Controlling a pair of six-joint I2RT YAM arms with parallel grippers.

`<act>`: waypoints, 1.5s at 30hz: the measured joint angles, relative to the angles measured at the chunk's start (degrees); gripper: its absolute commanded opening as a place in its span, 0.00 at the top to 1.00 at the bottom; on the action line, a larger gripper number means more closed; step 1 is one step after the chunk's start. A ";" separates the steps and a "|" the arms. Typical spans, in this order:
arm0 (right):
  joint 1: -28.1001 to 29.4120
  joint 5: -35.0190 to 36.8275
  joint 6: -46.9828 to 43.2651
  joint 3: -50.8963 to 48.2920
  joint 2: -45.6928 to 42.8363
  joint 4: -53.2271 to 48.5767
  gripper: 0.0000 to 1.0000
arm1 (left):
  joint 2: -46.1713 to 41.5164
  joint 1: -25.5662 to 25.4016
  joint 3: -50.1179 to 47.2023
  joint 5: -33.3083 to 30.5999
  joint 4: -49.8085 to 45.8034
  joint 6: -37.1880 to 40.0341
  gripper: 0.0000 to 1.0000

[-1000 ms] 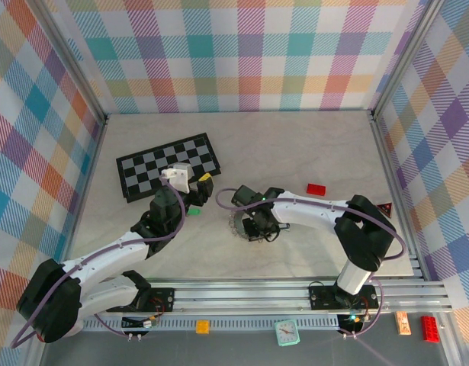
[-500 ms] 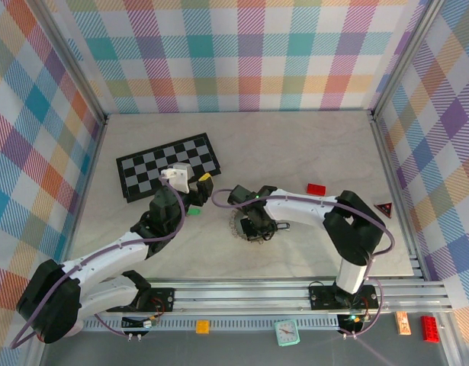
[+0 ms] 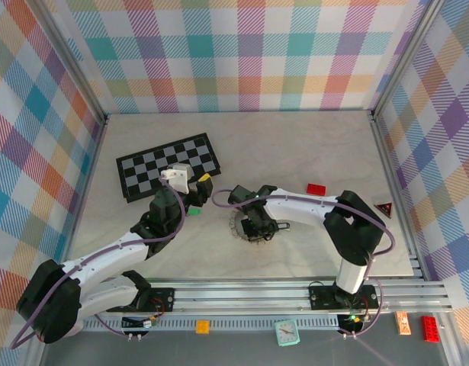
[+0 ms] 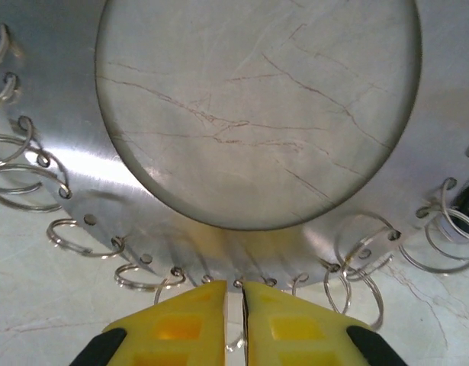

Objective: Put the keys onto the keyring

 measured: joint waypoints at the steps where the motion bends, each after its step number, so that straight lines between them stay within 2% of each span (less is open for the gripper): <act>1: 0.00 0.00 0.22 -0.02 -0.96 -0.20 0.80 | 0.00 0.02 0.00 0.00 0.00 0.00 0.29; 10: 1.49 -3.52 8.68 -8.94 -12.81 3.56 0.79 | 0.00 0.02 0.00 0.00 0.00 0.02 0.29; 16: 2.36 -5.84 14.62 -14.34 -12.92 8.37 0.78 | -0.04 0.02 -0.02 0.00 0.00 0.02 0.29; 25: 2.36 -5.75 19.02 -15.82 -12.35 14.27 0.77 | -0.70 0.00 -0.33 0.00 -0.02 0.02 0.29; 45: 2.36 -3.65 20.92 -16.11 -11.45 14.75 0.77 | -0.72 0.02 -0.33 0.00 -0.02 0.02 0.29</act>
